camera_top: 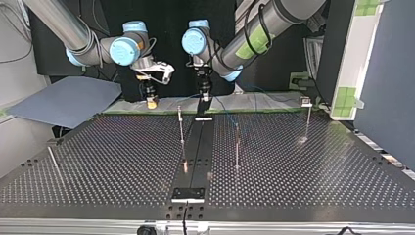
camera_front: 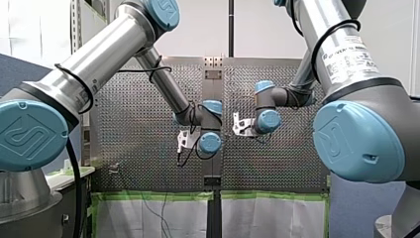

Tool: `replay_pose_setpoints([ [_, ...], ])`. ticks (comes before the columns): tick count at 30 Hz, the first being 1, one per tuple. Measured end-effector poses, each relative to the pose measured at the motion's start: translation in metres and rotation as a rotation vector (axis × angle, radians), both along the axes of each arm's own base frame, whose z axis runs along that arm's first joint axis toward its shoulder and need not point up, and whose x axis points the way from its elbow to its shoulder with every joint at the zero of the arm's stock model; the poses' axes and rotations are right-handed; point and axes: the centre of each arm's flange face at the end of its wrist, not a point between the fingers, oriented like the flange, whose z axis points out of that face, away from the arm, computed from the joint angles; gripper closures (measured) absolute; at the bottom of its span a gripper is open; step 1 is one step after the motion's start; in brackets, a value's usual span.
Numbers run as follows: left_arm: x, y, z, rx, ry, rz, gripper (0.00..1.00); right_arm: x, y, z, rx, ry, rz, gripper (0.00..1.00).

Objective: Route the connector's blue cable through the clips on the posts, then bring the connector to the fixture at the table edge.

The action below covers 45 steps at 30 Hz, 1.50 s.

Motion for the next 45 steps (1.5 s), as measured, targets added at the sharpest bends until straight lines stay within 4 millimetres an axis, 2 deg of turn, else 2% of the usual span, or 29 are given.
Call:
replay_pose_setpoints([
  [14,0.007,-0.003,0.004,0.002,-0.010,-0.013,1.00,-0.009,-0.009,-0.022,-0.005,-0.007,-0.018,1.00],
  [23,0.018,-0.013,0.016,0.005,-0.024,-0.039,1.00,-0.013,-0.018,-0.022,-0.021,-0.027,-0.005,1.00],
  [37,0.027,-0.013,0.021,0.012,-0.012,-0.051,1.00,-0.026,-0.037,-0.018,-0.019,-0.053,0.015,1.00],
  [45,0.036,-0.011,0.012,0.013,0.018,-0.055,1.00,-0.032,-0.046,-0.022,-0.009,-0.058,0.008,1.00],
])
